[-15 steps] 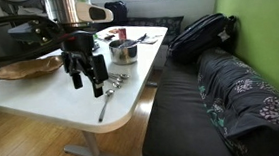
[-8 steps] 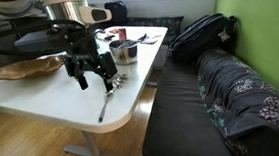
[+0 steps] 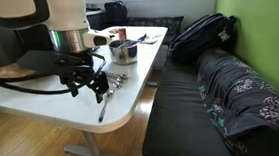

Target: Put one silver spoon on the wooden tray

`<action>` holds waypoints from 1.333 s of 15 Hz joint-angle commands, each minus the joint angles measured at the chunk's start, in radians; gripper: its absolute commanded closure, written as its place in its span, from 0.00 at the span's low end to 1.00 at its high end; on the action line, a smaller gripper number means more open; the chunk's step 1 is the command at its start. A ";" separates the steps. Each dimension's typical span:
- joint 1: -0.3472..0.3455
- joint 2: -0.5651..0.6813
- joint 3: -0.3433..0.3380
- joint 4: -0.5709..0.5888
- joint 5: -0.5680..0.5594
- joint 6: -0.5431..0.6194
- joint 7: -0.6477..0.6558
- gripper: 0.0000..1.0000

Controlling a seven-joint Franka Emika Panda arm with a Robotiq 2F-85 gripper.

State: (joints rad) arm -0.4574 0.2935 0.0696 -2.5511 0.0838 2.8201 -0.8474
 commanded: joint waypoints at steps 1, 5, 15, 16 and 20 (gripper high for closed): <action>-0.012 0.005 0.026 -0.006 0.066 0.049 -0.084 0.00; -0.028 0.026 0.043 -0.008 0.056 0.164 -0.290 0.00; -0.072 0.061 0.085 0.017 0.063 0.191 -0.360 0.00; -0.059 0.068 0.069 0.019 0.041 0.198 -0.343 0.00; -0.076 0.130 0.081 0.053 0.039 0.234 -0.329 0.24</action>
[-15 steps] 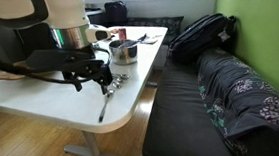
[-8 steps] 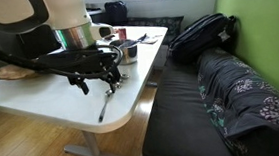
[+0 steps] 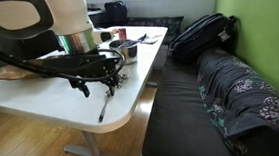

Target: Put one silver spoon on the wooden tray

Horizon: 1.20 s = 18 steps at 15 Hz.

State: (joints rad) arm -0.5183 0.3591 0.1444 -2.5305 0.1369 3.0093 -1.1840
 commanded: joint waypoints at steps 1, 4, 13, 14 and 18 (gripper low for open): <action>-0.020 0.080 0.006 0.040 -0.020 0.067 0.014 0.36; -0.058 0.120 0.040 0.060 -0.036 0.116 0.034 0.54; -0.127 0.151 0.102 0.077 -0.151 0.115 0.181 0.62; -0.146 0.153 0.119 0.080 -0.160 0.103 0.186 0.79; -0.202 0.141 0.164 0.086 -0.171 0.006 0.174 1.00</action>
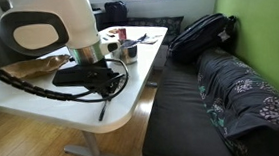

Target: Put one silver spoon on the wooden tray

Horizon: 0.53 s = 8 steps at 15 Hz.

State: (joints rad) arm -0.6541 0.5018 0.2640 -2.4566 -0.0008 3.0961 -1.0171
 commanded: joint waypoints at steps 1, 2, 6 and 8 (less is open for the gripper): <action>-0.088 -0.006 0.062 0.016 -0.023 -0.097 -0.004 1.00; -0.112 -0.009 0.084 0.019 -0.009 -0.114 -0.017 1.00; -0.348 -0.060 0.348 -0.016 0.127 -0.202 -0.231 0.98; -0.445 -0.079 0.490 -0.022 0.243 -0.260 -0.377 0.98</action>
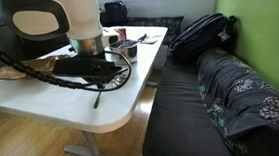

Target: Put one silver spoon on the wooden tray

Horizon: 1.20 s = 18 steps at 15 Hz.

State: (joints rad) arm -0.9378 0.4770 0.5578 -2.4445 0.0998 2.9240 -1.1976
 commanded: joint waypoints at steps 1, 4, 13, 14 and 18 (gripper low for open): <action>-0.205 -0.073 0.274 -0.054 0.179 -0.111 -0.245 0.98; -0.250 -0.120 0.429 -0.086 0.244 -0.203 -0.343 0.98; -0.183 -0.144 0.570 -0.095 0.225 -0.292 -0.314 0.91; -0.186 -0.143 0.564 -0.094 0.225 -0.292 -0.315 0.91; 0.028 -0.221 0.461 -0.089 0.125 -0.255 -0.172 0.98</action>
State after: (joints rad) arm -1.1066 0.3376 1.1111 -2.5365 0.3088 2.6317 -1.5083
